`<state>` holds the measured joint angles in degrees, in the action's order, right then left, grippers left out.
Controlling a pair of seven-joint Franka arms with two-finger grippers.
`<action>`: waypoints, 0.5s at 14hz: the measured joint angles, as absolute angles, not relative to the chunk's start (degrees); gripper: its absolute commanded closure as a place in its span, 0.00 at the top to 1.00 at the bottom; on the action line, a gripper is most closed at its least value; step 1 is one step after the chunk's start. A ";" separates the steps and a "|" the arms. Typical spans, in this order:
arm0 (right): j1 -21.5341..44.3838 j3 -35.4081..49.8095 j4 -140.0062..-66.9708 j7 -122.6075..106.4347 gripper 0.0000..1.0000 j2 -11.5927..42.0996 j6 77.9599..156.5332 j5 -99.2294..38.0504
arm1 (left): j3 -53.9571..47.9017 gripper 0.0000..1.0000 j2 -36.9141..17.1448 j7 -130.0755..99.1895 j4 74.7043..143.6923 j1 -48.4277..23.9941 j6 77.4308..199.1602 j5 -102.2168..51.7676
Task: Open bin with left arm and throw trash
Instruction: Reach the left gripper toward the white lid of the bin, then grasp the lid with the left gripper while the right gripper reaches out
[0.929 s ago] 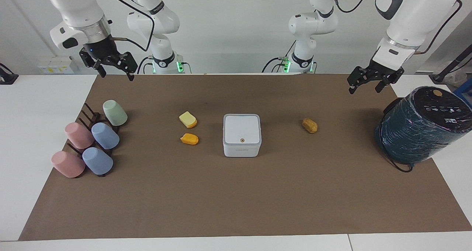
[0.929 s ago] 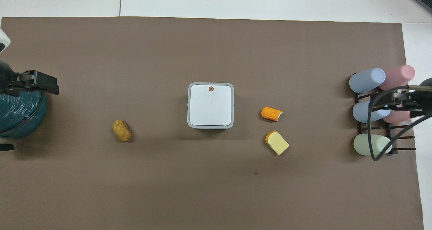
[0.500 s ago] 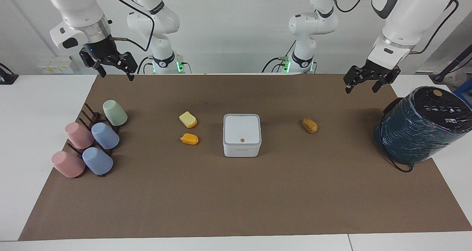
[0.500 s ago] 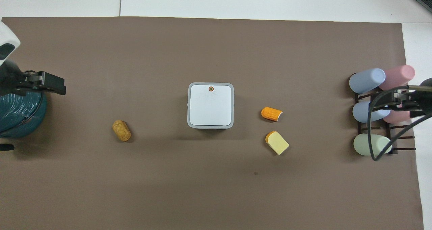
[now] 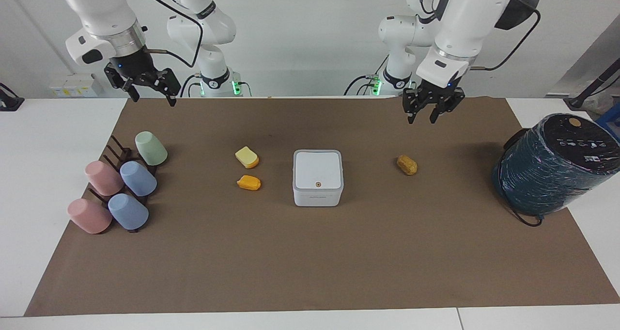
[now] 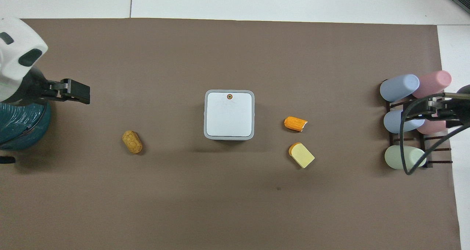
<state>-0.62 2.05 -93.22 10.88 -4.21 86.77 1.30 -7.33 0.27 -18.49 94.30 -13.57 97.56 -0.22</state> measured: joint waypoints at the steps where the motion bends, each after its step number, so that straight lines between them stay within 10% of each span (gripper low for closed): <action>1: -0.62 2.05 -93.22 10.88 1.00 -4.21 86.77 1.30 | -7.43 0.08 0.61 -21.03 96.17 -15.35 100.27 -0.45; 7: -0.55 2.08 -93.25 10.88 1.00 -4.31 84.04 1.30 | -7.51 0.04 -1.34 -34.96 105.60 -23.69 118.07 -0.93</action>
